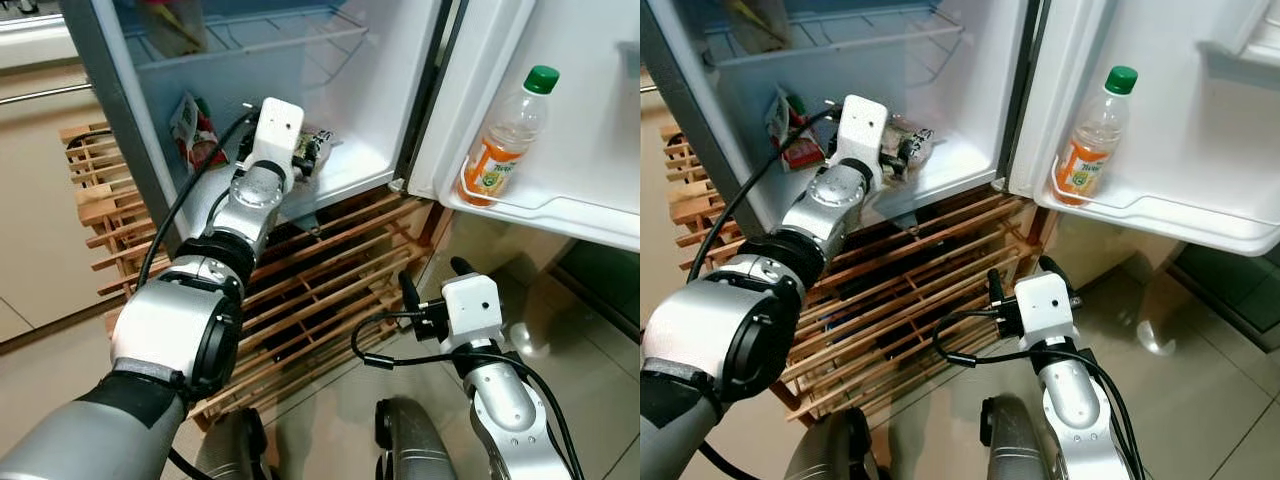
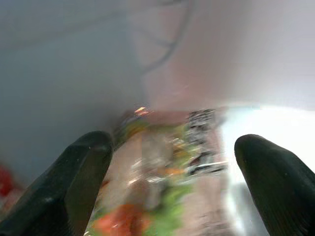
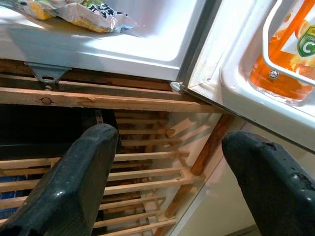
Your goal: Restocking fridge
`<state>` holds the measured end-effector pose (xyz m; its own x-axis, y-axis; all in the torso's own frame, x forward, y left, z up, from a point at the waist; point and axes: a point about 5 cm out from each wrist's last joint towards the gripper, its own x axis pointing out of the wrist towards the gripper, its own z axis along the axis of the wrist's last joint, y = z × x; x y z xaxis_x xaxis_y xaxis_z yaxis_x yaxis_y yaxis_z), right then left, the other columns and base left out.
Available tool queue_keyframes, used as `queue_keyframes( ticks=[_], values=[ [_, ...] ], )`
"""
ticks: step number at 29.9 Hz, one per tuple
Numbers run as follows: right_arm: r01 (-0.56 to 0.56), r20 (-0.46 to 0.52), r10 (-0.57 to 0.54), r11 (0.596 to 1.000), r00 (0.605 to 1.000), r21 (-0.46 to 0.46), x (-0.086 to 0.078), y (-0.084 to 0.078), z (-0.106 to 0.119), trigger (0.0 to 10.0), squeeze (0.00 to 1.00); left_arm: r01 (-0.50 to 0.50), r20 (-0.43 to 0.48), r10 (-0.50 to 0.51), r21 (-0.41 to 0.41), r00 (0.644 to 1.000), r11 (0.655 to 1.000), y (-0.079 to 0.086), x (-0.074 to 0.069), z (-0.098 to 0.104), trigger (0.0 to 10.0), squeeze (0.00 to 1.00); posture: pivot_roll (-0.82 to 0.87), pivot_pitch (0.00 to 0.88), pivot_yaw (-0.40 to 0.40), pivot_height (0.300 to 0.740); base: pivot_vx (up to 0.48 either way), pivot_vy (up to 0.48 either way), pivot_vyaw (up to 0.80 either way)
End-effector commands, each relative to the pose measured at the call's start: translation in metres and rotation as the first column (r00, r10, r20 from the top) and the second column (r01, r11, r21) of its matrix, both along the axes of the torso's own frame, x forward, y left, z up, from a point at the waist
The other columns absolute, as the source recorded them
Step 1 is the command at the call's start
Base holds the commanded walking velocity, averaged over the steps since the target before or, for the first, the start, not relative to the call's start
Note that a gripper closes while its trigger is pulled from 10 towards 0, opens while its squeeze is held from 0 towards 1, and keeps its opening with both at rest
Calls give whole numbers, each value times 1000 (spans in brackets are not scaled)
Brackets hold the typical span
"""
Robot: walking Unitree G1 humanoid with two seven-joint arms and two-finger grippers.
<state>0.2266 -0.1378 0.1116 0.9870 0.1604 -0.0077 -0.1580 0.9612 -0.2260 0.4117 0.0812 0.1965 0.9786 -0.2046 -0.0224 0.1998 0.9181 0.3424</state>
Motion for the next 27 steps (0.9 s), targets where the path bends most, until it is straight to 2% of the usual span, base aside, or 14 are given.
queue_keyframes(
  ticks=[1, 4, 5, 6, 7, 9, 11, 13, 14, 15, 16, 17, 24, 27],
  values=[
    [10, 15, -10, 1000, 1000, 3, 2, 0, 4, 10000, 0, 83, 26, -84, 52, 996, 995, -15, -4, -1, 10000, 0, -276, 0, 18, 625, 0, 0, 0],
    [9, 14, -9, 1000, 1000, 6, 2, 1, 3, 10000, 0, 129, 12, -129, -23, 992, 991, -23, -6, -2, 10000, 0, -271, 0, 17, 625, 0, 0, 0],
    [6, 12, -6, 1000, 1000, 7, 2, 1, 2, 10000, 0, 153, -8, -156, -133, 988, 979, -30, -7, 0, 10000, 0, -259, 0, 14, 625, 0, 0, 0],
    [6, 12, -6, 1000, 1000, 7, 2, 1, 2, 10000, 0, 153, -8, -156, -133, 988, 979, -30, -7, 0, 10000, 0, -259, 0, 14, 625, 0, 0, 0],
    [4, 12, -4, 1000, 1000, 8, 3, 2, 2, 10000, 0, 172, -18, -181, -224, 983, 959, -35, -8, 2, 10000, 0, -257, 0, 14, 625, 0, 0, 0],
    [2, 14, -2, 1000, 1000, 9, 4, 2, 2, 10000, 0, 188, -15, -200, -266, 980, 945, -39, -9, 4, 10000, 0, -254, 0, 12, 625, 0, 0, 0],
    [0, 17, -1, 1000, 1000, 10, 6, 3, 2, 10000, 0, 203, -20, -216, -257, 976, 945, -43, -11, 1, 10000, 0, -249, 0, 8, 625, 0, 0, 0],
    [-3, 20, 3, 1000, 1000, 11, 8, 3, 3, 10000, 0, 191, -78, -215, -234, 974, 953, -44, -13, -11, 10000, 0, -243, 0, 5, 625, 0, 0, 0],
    [-8, 22, 8, 1000, 1000, 11, 9, 4, 3, 10000, 0, 163, -140, -195, -214, 971, 963, -40, -15, -24, 10000, 0, -243, 0, 5, 625, 0, 0, 0],
    [-8, 22, 8, 1000, 1000, 11, 9, 4, 3, 10000, 0, 163, -140, -195, -214, 971, 963, -40, -15, -24, 10000, 0, -243, 0, 5, 625, 0, 0, 0],
    [-9, 22, 9, 1000, 1000, 12, 9, 4, 2, 10000, 0, 118, -207, -161, -208, 965, 971, -34, -17, -37, 10000, 0, -243, 0, 6, 625, 0, 0, 0],
    [-8, 22, 8, 1000, 1000, 12, 9, 4, 2, 10000, 0, 106, -230, -157, -220, 960, 970, -32, -18, -42, 10000, 0, -245, 0, 6, 625, 0, 0, 0],
    [-5, 23, 4, 1000, 1000, 13, 9, 3, 2, 10000, 0, 44, -291, -116, -244, 950, 969, -22, -18, -51, 10000, 0, -250, 0, 6, 625, 0, 0, 0],
    [-5, 26, 5, 1000, 1000, 12, 10, 4, 2, 10000, 0, 4, -284, -70, -226, 956, 974, -15, -16, -50, 10000, 0, -253, 0, 7, 625, 0, 0, 0]
  ],
)
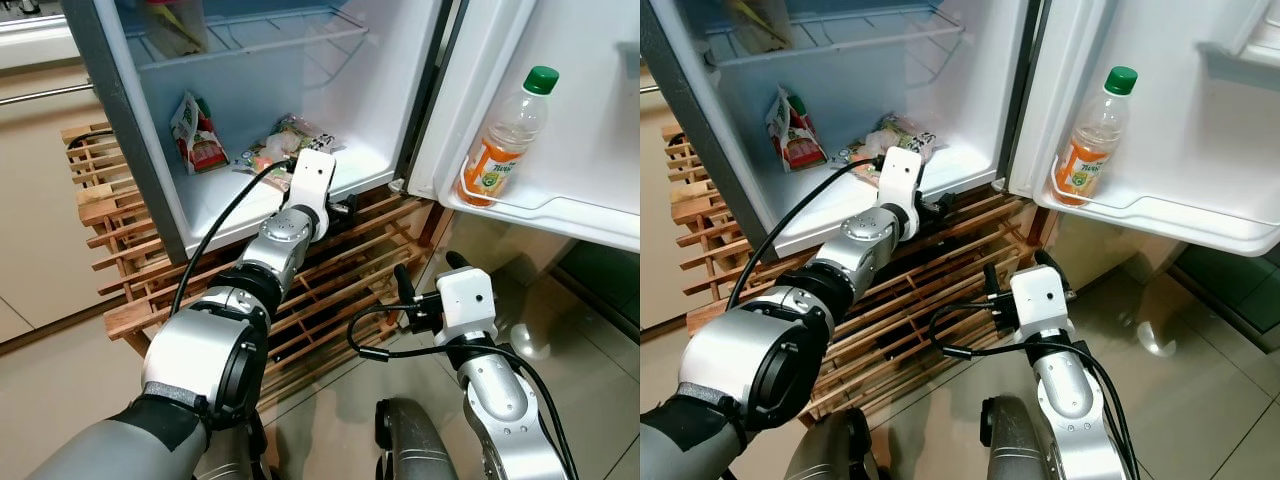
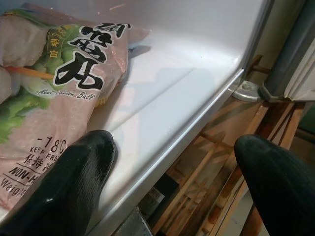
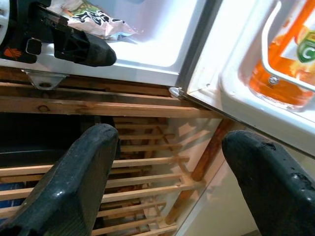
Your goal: Restocking fridge
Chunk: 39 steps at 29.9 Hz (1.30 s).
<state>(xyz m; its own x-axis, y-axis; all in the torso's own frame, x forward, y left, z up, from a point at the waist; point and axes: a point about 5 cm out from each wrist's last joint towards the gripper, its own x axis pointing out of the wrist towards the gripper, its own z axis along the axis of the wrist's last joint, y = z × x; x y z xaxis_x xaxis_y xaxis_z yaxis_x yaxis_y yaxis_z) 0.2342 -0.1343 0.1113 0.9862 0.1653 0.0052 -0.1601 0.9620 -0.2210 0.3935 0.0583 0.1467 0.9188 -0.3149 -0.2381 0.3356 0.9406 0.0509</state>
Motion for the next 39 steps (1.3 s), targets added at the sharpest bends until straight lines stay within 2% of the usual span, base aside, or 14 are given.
queue_keyframes(
  ticks=[1, 3, 7, 13, 16, 19, 20, 22, 24, 28, 32, 35, 36, 39],
  values=[
    [0, 15, 0, 1000, 1000, 5, 3, 0, 3, 10000, 0, -59, -3, 59, 18, 998, 998, 11, 3, 2, 10000, 0, -254, 0, 9, 625, 0, 0, 0],
    [0, 17, 0, 1000, 1000, 5, 3, 0, 4, 10000, 0, -87, 18, 86, 36, 996, 996, 16, 6, 5, 10000, 0, -256, 0, 8, 625, 0, 0, 0],
    [4, 18, -4, 1000, 1000, 7, 1, 1, 4, 10000, 0, -166, 106, 152, 137, 983, 977, 40, 13, 19, 10000, 0, -262, 0, 14, 625, 0, 0, 0],
    [6, 12, -7, 1000, 1000, 7, -1, 0, 2, 10000, 0, -228, 177, 192, 209, 965, 951, 58, 19, 34, 10000, 0, -257, 0, 13, 625, 0, 0, 0],
    [5, 10, -5, 1000, 1000, 5, -1, 0, 2, 10000, 0, -219, 186, 184, 190, 965, 957, 55, 21, 39, 10000, 0, -257, 0, 12, 625, 0, 0, 0],
    [3, 11, -3, 1000, 1000, 3, 0, -1, 2, 10000, 0, -156, 173, 135, 111, 976, 982, 37, 19, 41, 10000, 0, -253, 0, 12, 625, 0, 0, 0],
    [3, 11, -3, 1000, 1000, 3, 0, -1, 2, 10000, 0, -156, 173, 135, 111, 976, 982, 37, 19, 41, 10000, 0, -253, 0, 12, 625, 0, 0, 0],
    [6, 11, -6, 1000, 1000, 1, 0, -2, 2, 10000, 0, -56, 140, 54, 10, 989, 998, 12, 15, 39, 10000, 0, -254, 0, 11, 625, 0, 0, 0],
    [11, 12, -11, 1000, 1000, 1, 1, -4, 3, 10000, 0, 13, 138, -5, -55, 990, 998, -4, 11, 39, 10000, 0, -254, 0, 9, 625, 0, 0, 0],
    [22, 23, -22, 1000, 999, 18, 4, -7, 8, 10000, 0, 99, 200, -74, -120, 977, 988, -17, 5, 45, 10000, 0, -248, 0, 6, 625, 0, 0, 0],
    [38, 21, -39, 998, 999, 55, 9, -8, 10, 10000, 0, 135, 253, -96, -141, 963, 981, -15, -2, 46, 10000, 0, -238, 0, 3, 625, 0, 0, 0],
    [66, 20, -68, 992, 997, 104, 16, -12, 13, 10000, 0, 162, 294, -122, -117, 948, 980, -1, -26, 33, 10000, 0, -221, 0, 9, 625, 0, 0, 0],
    [66, 20, -68, 992, 997, 104, 16, -12, 13, 10000, 0, 162, 294, -122, -117, 948, 980, -1, -26, 33, 10000, 0, -221, 0, 9, 625, 0, 0, 0],
    [94, 16, -97, 987, 995, 131, 21, -18, 13, 10000, 0, 136, 278, -91, -151, 956, 979, 22, -55, 20, 10000, 0, -192, 0, 16, 625, 0, 0, 0]
  ],
)
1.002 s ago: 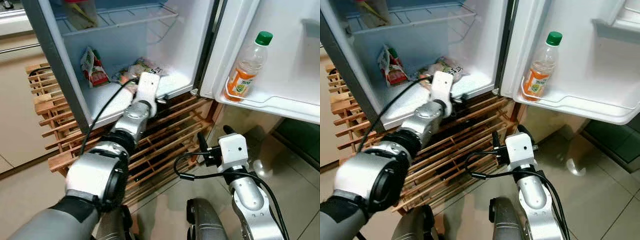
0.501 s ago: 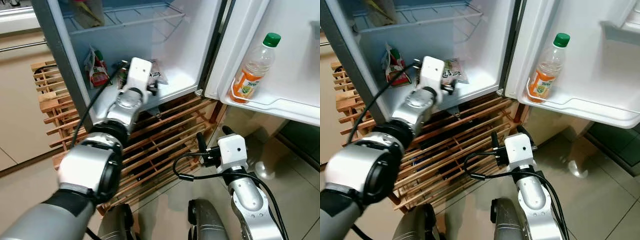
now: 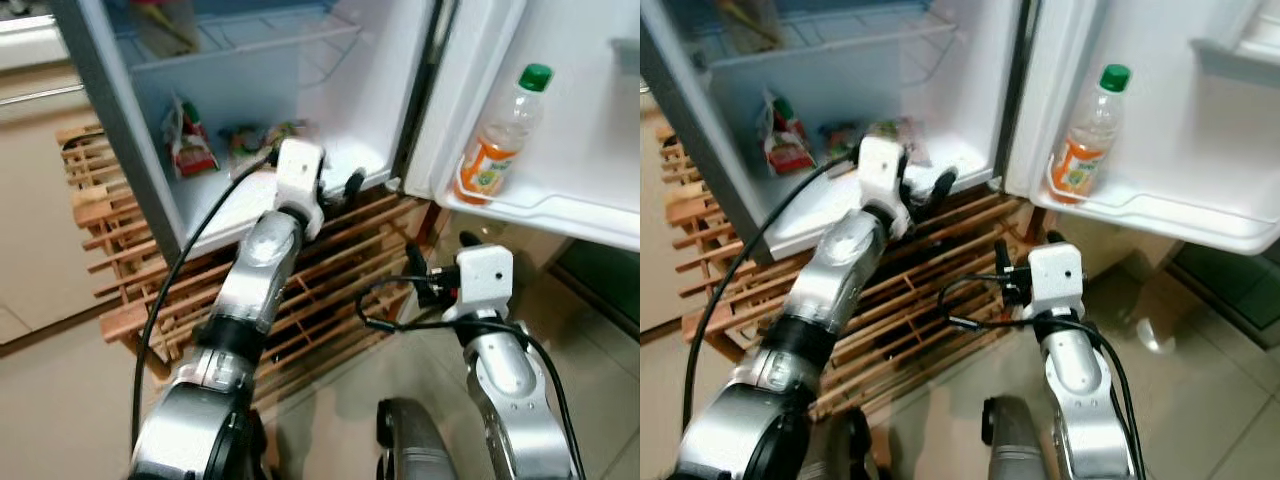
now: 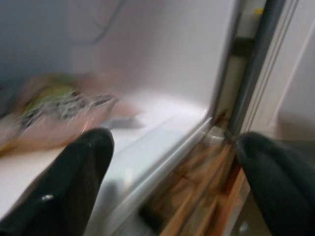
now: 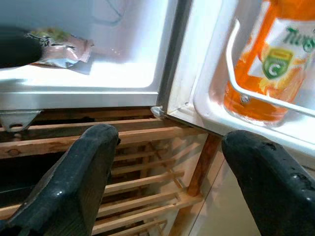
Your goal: Restocking fridge
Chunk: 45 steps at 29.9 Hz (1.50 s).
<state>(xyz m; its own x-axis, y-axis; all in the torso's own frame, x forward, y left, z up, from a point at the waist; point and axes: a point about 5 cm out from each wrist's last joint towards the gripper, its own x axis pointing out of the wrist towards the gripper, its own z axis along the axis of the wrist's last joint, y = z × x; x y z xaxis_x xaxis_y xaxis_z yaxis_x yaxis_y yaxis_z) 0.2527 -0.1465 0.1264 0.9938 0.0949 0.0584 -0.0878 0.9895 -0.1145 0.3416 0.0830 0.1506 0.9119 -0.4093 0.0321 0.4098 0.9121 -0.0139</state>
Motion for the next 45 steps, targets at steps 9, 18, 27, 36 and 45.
queue_keyframes(
  ticks=[9, 18, 27, 36, 45],
  values=[
    [73, -33, -71, 997, 997, 40, 5, -17, -15, 10000, 0, -205, 31, 203, 119, 979, 971, 71, -74, -28, 10000, 0, -119, 0, 16, 625, 0, 0, 0],
    [-1, -73, 10, 993, 997, 121, 20, -4, -24, 10000, 0, -323, 7, 324, 117, 946, 939, 78, -77, -34, 10000, 0, -75, 0, -21, 645, 0, 0, 0],
    [-63, -100, 72, 994, 992, 94, 34, -1, -32, 10000, 0, -381, -52, 388, 111, 920, 918, 90, -64, -43, 10000, 0, -50, 0, -40, 684, 0, 0, 0],
    [-100, -135, 108, 993, 985, 66, 38, -3, -42, 10000, 0, -384, -14, 388, 106, 922, 917, 86, -62, -35, 10000, 0, -17, 0, -87, 709, 0, 0, 0],
    [-123, -126, 129, 991, 984, 52, 45, -1, -44, 10000, 8, -329, 96, 318, 136, 943, 934, 74, -58, -17, 10000, 0, -20, 0, -77, 740, 0, 0, 0]
  ],
)
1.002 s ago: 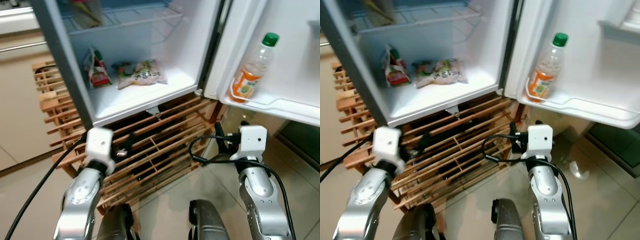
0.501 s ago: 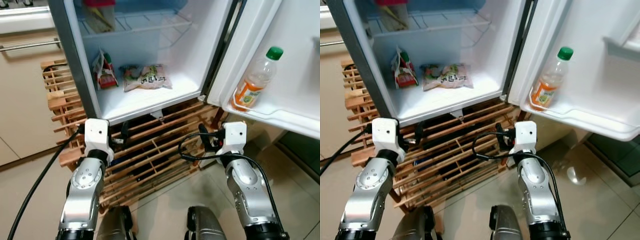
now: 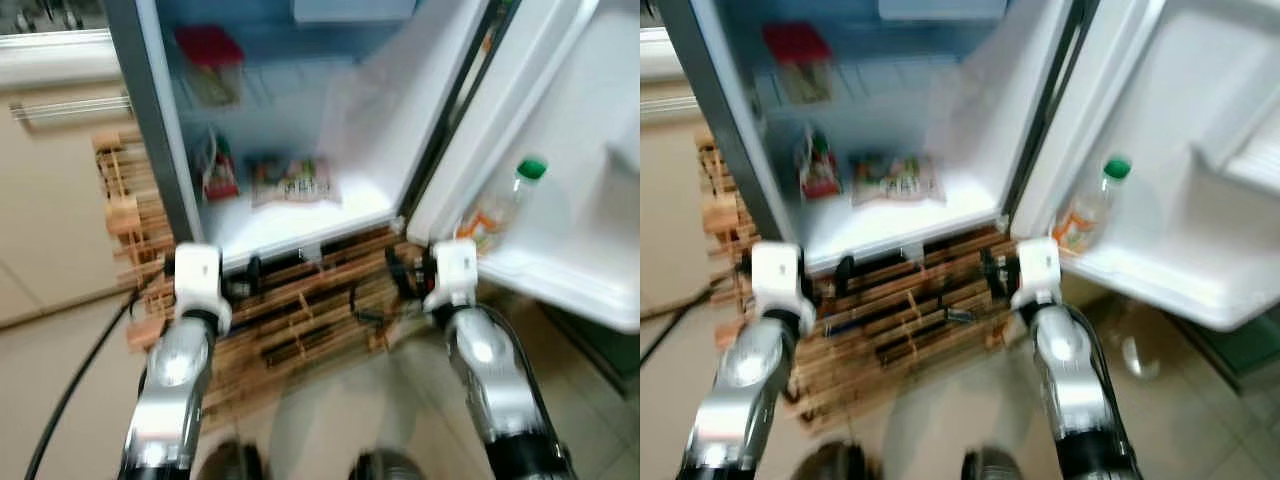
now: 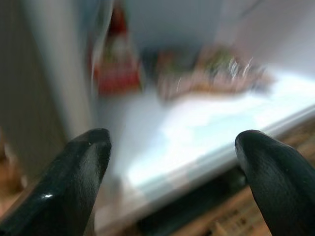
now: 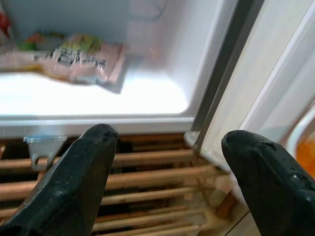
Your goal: Restocking fridge
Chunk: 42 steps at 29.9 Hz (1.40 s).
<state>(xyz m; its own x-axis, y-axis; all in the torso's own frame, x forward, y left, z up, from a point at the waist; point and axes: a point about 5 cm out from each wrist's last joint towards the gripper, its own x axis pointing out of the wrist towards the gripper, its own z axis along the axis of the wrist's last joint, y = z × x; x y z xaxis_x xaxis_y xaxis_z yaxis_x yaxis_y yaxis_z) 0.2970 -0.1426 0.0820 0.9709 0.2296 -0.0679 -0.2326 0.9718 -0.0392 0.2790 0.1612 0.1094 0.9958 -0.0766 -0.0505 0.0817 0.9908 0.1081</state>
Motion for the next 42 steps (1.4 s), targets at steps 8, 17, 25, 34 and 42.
queue_keyframes(
  ticks=[8, 17, 25, 34, 42],
  values=[
    [70, 13, -72, 994, 997, 82, -1, -5, -5, 10000, 31, 54, 111, -86, 262, 990, 963, 2, 13, 35, 10000, 0, -27, 0, -6, 740, 0, 0, 0],
    [91, 47, -95, 992, 994, 83, 5, -6, 1, 10000, 43, 67, 92, -83, 164, 992, 984, -8, 16, 30, 10000, 0, -48, 0, -7, 740, 0, 0, 0],
    [116, 70, -121, 991, 990, 69, 11, -8, 6, 10000, 0, 45, 74, -49, 57, 996, 997, -10, 19, 24, 10000, 0, -54, 0, -4, 740, 0, 0, 0],
    [122, 67, -127, 989, 990, 84, 21, -6, 10, 10000, 0, 34, 74, -38, 57, 996, 998, -15, 25, 23, 10000, 0, -57, 0, -4, 740, -199, 0, 0],
    [104, 67, -109, 992, 992, 67, 21, -4, 9, 10000, 0, 21, 87, -25, 46, 996, 999, -16, 31, 24, 10000, 0, -65, 0, -13, 740, -235, -90, 0]
  ],
)
